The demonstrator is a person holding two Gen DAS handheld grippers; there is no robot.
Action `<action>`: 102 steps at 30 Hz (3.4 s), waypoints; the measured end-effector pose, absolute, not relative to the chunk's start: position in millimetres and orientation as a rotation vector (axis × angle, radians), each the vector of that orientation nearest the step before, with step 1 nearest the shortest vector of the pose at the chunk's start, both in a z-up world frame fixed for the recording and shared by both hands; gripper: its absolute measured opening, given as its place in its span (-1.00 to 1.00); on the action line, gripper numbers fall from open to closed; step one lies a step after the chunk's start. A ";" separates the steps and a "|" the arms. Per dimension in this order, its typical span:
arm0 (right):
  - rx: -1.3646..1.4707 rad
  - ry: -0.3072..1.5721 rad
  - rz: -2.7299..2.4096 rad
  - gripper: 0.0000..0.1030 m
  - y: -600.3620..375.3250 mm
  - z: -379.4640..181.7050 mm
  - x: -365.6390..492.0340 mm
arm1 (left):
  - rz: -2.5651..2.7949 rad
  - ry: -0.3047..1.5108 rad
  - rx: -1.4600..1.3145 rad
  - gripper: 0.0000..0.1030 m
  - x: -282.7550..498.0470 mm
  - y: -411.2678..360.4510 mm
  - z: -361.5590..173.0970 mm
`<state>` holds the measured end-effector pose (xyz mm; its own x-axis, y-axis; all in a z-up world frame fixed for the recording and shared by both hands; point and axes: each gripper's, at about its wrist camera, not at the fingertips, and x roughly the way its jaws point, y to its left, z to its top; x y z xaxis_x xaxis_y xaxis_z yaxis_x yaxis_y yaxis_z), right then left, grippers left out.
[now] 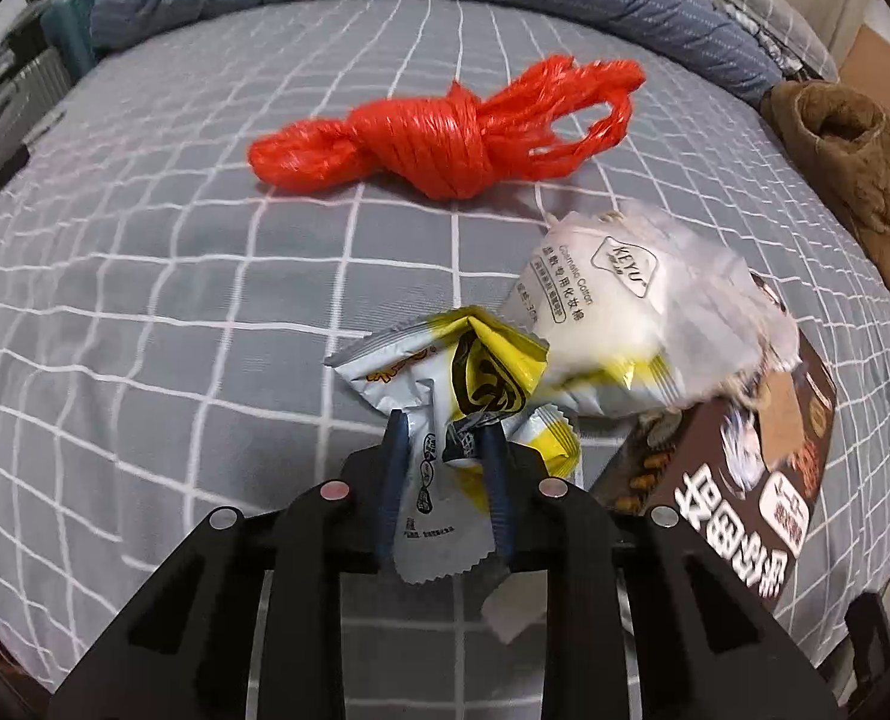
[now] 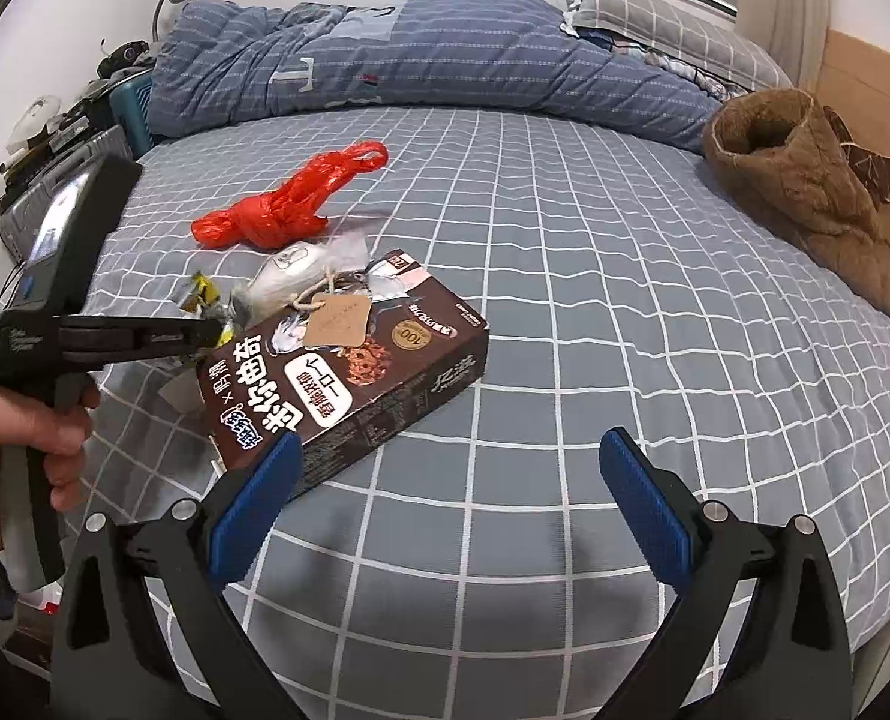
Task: Collect trash
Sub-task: 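Grasp the yellow snack packet with the left tool while the right tool approaches the brown box, then grasp the brown snack box with the right tool, then carry the yellow packet and brown box in both tools down over the bin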
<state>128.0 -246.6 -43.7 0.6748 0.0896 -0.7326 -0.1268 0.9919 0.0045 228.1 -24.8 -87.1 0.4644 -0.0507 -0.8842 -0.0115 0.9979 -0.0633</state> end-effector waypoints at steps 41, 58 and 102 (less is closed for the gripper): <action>0.304 1.281 -0.318 0.88 -163.8 -74.2 234.0 | -0.046 0.993 -0.082 -0.54 167.1 73.5 -52.8; 0.316 1.332 -0.322 0.86 -176.9 -84.4 235.6 | -0.045 0.992 -0.072 -0.54 163.8 69.7 -45.6; 0.136 1.072 -0.070 0.82 -188.1 -22.4 143.3 | -0.051 1.003 -0.087 -0.54 72.2 14.3 -6.7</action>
